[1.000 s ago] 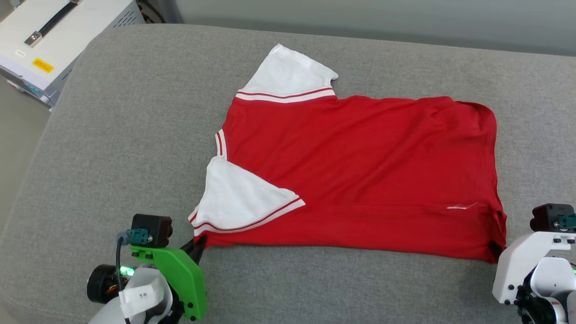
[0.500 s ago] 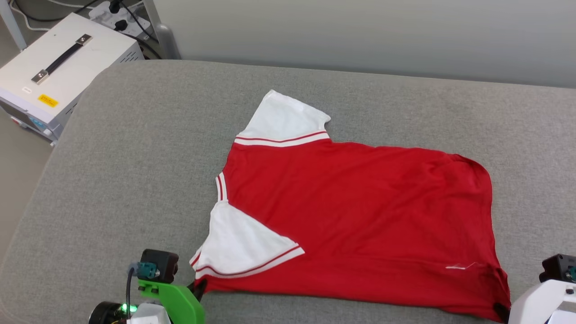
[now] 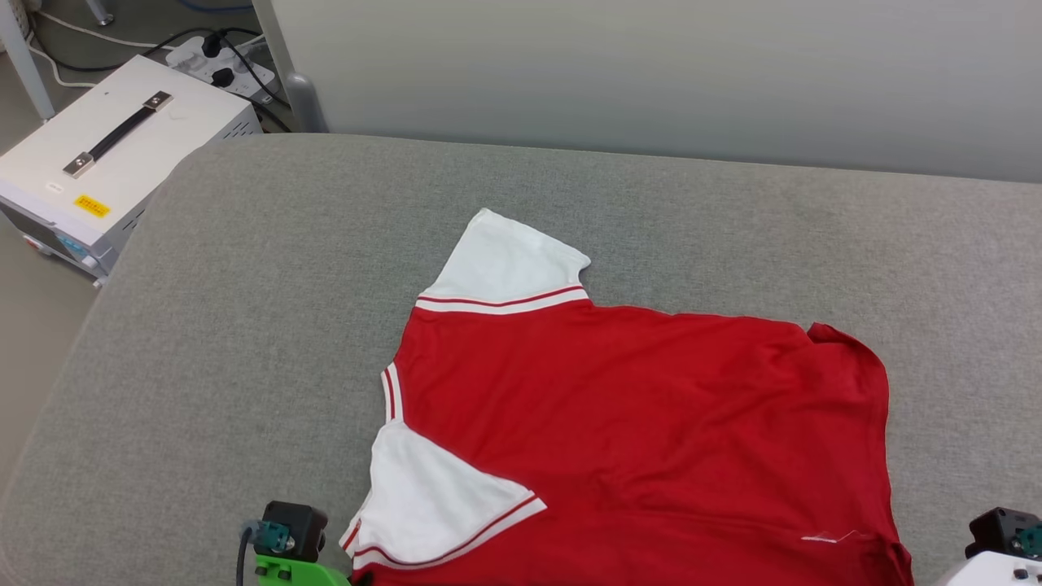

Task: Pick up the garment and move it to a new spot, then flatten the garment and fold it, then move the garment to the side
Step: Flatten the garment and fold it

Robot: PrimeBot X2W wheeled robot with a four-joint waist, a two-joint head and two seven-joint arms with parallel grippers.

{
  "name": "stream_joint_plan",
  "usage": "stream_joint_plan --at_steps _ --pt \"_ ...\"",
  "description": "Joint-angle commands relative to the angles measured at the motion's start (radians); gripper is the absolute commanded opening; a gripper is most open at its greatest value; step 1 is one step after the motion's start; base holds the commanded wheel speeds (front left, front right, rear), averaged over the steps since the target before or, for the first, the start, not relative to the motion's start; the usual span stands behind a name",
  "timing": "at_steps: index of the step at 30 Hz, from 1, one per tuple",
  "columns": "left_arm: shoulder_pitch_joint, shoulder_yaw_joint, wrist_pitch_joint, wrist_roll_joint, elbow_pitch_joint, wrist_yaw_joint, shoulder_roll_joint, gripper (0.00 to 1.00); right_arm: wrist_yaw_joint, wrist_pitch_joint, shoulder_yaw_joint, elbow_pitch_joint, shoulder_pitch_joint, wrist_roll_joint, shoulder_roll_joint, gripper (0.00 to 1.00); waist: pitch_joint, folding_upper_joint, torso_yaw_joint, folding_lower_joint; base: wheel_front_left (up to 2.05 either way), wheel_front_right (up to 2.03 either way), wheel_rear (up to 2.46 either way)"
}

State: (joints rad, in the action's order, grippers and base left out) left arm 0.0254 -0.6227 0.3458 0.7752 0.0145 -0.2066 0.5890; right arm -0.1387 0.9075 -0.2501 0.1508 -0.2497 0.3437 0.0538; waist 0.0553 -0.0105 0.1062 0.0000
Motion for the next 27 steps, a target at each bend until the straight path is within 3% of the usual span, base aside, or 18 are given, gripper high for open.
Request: stream_joint_plan --at_steps 1,2,3,10,15,21,27 --pt "0.010 -0.005 0.004 -0.004 -0.006 -0.003 -0.004 0.38 0.008 -0.005 0.005 -0.011 -0.006 -0.002 -0.002 0.00 0.001 0.0105 -0.001 0.0000 0.00 0.00 0.00" --pt "0.007 -0.007 0.002 -0.010 -0.010 -0.004 -0.003 1.00 0.008 -0.012 0.010 -0.012 -0.003 -0.002 -0.002 0.30 0.001 0.0105 -0.002 0.0000 0.00 0.00 0.00" --pt "0.003 -0.006 -0.002 -0.015 -0.014 -0.008 -0.004 1.00 0.008 -0.023 0.010 -0.013 0.004 0.000 -0.002 1.00 0.001 0.0105 -0.002 0.0000 0.00 0.00 0.00" --pt "-0.040 0.032 -0.058 -0.044 -0.001 -0.031 0.003 1.00 0.008 -0.104 0.028 0.027 0.054 0.026 0.021 1.00 -0.002 0.0105 -0.005 0.0000 0.00 0.00 0.00" --pt "-0.094 0.096 -0.189 -0.087 0.027 -0.053 -0.004 1.00 0.008 -0.225 0.021 0.079 0.113 0.048 0.054 1.00 -0.002 0.0105 -0.009 0.0000 0.00 0.00 0.00" --pt "-0.150 0.128 -0.418 -0.139 0.053 -0.008 -0.051 1.00 0.008 -0.418 0.051 0.097 0.172 0.039 0.082 1.00 0.008 0.0105 -0.025 0.0000 0.00 0.00 0.00" --pt "-0.195 0.143 -0.551 -0.157 0.045 0.048 -0.079 1.00 0.008 -0.593 0.103 0.083 0.212 -0.014 0.112 1.00 0.049 0.0105 -0.060 0.0000 0.00 0.00 0.00"
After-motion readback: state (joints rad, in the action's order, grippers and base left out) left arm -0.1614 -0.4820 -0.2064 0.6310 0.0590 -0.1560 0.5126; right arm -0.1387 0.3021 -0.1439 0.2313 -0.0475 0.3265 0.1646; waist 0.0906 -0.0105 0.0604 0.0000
